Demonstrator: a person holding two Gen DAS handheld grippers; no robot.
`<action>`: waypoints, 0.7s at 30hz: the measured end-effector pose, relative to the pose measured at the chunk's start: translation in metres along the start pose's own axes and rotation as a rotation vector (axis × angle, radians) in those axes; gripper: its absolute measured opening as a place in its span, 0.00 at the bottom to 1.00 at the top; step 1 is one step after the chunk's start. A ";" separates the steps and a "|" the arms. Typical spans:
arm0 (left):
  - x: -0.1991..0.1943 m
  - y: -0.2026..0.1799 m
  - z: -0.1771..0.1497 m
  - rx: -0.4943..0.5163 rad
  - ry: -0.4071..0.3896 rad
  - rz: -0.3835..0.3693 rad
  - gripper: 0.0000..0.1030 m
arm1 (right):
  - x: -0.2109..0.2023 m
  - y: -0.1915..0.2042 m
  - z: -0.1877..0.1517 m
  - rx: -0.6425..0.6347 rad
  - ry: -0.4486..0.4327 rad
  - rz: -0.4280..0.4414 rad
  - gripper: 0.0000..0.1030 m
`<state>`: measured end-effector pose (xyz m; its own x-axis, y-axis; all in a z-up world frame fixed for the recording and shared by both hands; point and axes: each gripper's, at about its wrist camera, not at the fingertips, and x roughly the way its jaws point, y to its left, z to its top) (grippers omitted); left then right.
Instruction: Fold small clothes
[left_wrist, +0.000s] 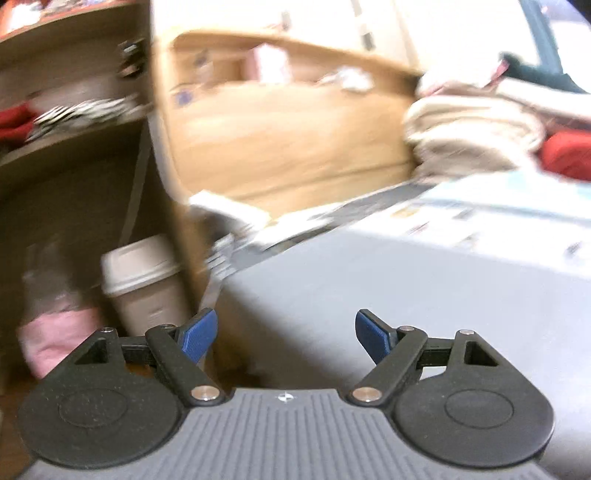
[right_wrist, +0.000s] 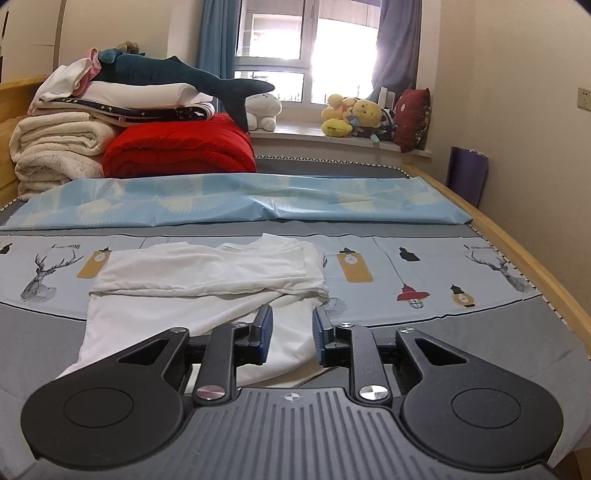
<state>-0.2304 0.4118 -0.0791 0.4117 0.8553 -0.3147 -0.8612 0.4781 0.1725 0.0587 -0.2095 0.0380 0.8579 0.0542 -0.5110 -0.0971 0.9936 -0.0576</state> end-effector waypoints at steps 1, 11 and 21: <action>-0.006 -0.018 0.018 -0.007 -0.016 -0.030 0.84 | 0.001 -0.001 0.001 0.000 -0.001 0.005 0.27; -0.096 -0.219 0.198 0.012 -0.162 -0.398 0.84 | 0.020 -0.036 -0.009 0.078 -0.001 0.007 0.27; -0.113 -0.366 0.124 0.226 0.127 -0.885 0.20 | 0.047 -0.108 -0.036 0.159 0.056 -0.064 0.16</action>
<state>0.0755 0.1647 0.0095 0.8454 0.1369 -0.5164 -0.1634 0.9865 -0.0061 0.0911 -0.3177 -0.0111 0.8296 -0.0107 -0.5582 0.0418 0.9982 0.0430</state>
